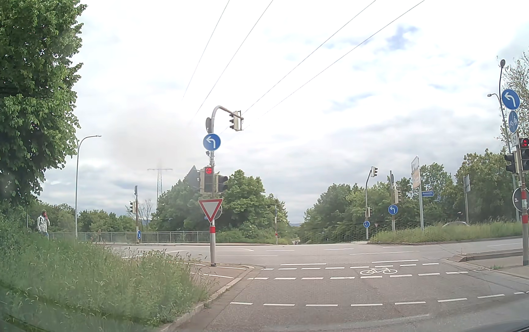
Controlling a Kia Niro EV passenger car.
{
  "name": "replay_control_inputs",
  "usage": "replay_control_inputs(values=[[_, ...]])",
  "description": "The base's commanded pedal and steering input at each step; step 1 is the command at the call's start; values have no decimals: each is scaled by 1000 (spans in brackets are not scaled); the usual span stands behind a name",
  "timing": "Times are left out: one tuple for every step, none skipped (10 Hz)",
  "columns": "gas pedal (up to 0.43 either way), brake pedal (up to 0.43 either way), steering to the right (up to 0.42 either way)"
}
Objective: Follow the waypoints while adhering to traffic rules and regulations
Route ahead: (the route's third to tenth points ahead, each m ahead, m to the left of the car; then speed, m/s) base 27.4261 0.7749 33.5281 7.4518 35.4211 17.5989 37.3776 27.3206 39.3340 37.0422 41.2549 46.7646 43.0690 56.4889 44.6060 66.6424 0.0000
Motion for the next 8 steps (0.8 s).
replay_control_inputs(values=[[0,244,-7],[0,244,-7],[0,244,-7],[0,244,-7],[0,244,-7],[0,244,-7],[0,244,-7],[0,244,-7]])
